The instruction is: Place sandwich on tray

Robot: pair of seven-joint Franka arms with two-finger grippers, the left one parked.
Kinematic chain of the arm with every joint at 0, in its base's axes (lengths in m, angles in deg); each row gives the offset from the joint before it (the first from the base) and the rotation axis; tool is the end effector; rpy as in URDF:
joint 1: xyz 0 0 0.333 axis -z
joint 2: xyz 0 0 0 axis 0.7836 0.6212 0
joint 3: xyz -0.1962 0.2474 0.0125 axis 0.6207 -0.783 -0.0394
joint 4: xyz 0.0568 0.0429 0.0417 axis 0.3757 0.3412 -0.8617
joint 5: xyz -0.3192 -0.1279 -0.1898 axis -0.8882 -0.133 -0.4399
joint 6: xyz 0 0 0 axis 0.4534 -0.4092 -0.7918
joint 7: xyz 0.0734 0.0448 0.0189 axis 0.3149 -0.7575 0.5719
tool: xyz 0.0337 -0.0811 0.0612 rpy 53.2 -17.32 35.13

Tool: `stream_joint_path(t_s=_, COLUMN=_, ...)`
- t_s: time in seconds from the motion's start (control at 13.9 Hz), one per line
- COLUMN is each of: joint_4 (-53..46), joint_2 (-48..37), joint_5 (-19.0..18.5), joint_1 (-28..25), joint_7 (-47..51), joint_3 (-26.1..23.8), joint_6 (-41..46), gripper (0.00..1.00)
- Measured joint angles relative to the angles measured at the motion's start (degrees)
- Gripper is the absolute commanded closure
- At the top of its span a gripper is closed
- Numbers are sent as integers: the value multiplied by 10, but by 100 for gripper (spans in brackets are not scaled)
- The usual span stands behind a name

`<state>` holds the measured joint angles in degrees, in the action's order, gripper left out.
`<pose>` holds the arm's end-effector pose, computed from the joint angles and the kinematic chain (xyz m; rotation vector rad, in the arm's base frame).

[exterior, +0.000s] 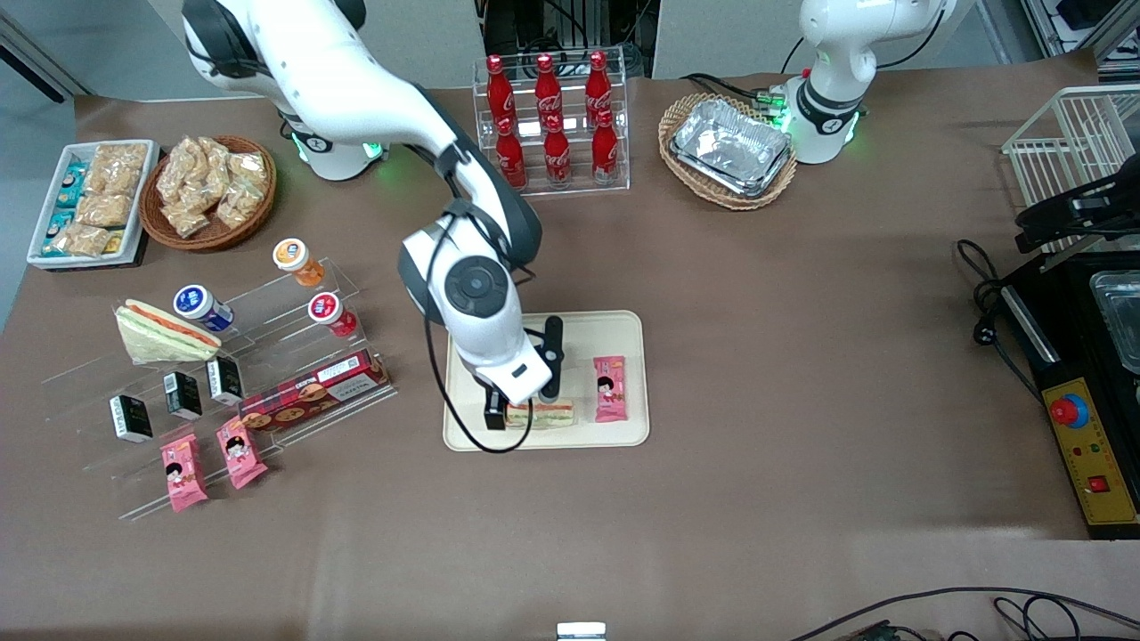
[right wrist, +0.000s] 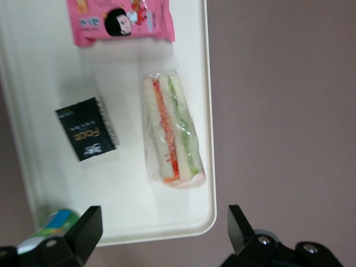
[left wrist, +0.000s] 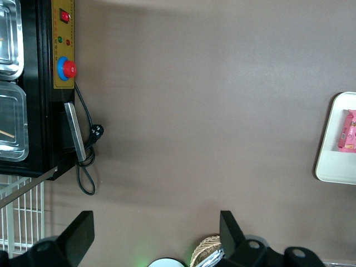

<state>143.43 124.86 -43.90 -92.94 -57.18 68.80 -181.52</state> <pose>0.6028 0.4076 0.3400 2.2531 2.0583 0.0166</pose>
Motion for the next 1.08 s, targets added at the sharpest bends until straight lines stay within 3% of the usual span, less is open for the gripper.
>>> stream_joint_path(t_s=0.29, joint_4=-2, joint_2=-78, joint_5=22, joint_1=23, joint_7=21, joint_3=13, joint_6=105, gripper=0)
stream_joint_path(t_s=0.79, joint_4=-3, joint_2=-170, joint_5=28, joint_1=214, joint_7=36, joint_3=19, joint_6=210, gripper=0)
stream_joint_path(t_s=1.08, joint_4=-4, joint_2=-201, joint_5=28, joint_1=254, joint_7=99, joint_3=29, joint_6=226, gripper=0)
